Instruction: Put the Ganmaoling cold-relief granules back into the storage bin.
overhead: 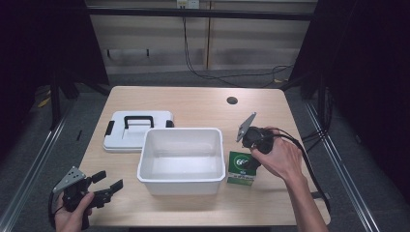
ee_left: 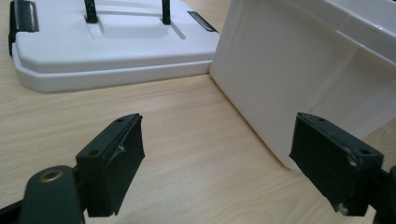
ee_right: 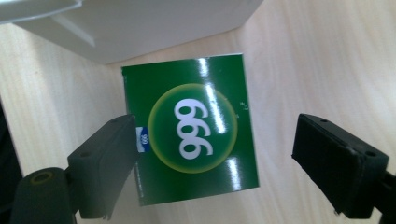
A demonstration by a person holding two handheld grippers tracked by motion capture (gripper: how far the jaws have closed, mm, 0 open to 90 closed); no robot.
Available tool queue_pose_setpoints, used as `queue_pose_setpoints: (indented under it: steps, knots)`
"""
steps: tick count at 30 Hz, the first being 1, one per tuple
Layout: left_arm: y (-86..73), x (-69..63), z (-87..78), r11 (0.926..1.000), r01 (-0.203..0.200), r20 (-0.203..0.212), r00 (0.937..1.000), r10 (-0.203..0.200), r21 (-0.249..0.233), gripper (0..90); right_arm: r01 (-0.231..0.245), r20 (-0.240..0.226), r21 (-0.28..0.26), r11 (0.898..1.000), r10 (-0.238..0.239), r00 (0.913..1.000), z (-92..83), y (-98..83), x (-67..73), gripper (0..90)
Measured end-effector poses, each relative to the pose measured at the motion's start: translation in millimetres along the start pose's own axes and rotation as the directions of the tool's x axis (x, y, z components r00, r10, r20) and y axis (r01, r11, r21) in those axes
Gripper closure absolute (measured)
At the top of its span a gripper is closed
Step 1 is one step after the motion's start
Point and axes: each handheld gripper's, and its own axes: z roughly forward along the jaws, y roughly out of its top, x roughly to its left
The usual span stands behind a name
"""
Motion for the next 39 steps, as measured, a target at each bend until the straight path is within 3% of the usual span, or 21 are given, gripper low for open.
queue_pose_setpoints:
  steps: [2,8,18,20,24,39]
  knots:
    - [-0.2,-0.2,-0.2,1.0000,-0.001,0.003,1.0000,0.001,-0.001,16.9,0.009,0.019,0.003,1.000,-0.009,0.9998,2.6,-1.1,0.5,12.0]
    - [-0.3,0.0,-0.3,1.0000,0.001,0.005,1.0000,-0.001,-0.002,16.9,0.025,-0.042,0.025,0.999,-0.024,0.9988,12.8,-5.2,0.2,10.9]
    - [-0.4,0.4,-0.5,1.0000,0.001,0.006,1.0000,-0.001,-0.002,16.9,0.023,-0.086,0.078,0.997,-0.016,0.9962,26.9,-3.0,0.3,11.0]
    - [-0.4,0.5,-0.5,1.0000,0.001,0.008,1.0000,-0.001,-0.001,16.9,0.049,-0.096,0.081,0.996,-0.041,0.9946,30.0,-2.3,-0.8,11.0]
    - [-0.4,0.5,-0.4,1.0000,0.001,0.007,1.0000,-0.001,0.000,16.9,0.040,-0.100,0.123,0.992,-0.028,0.9946,39.1,0.6,-0.1,10.6]
    - [-0.2,0.5,-0.1,1.0000,0.000,0.006,1.0000,0.000,0.001,16.9,0.067,-0.097,0.159,0.985,-0.052,0.9939,43.7,4.5,0.4,12.4]
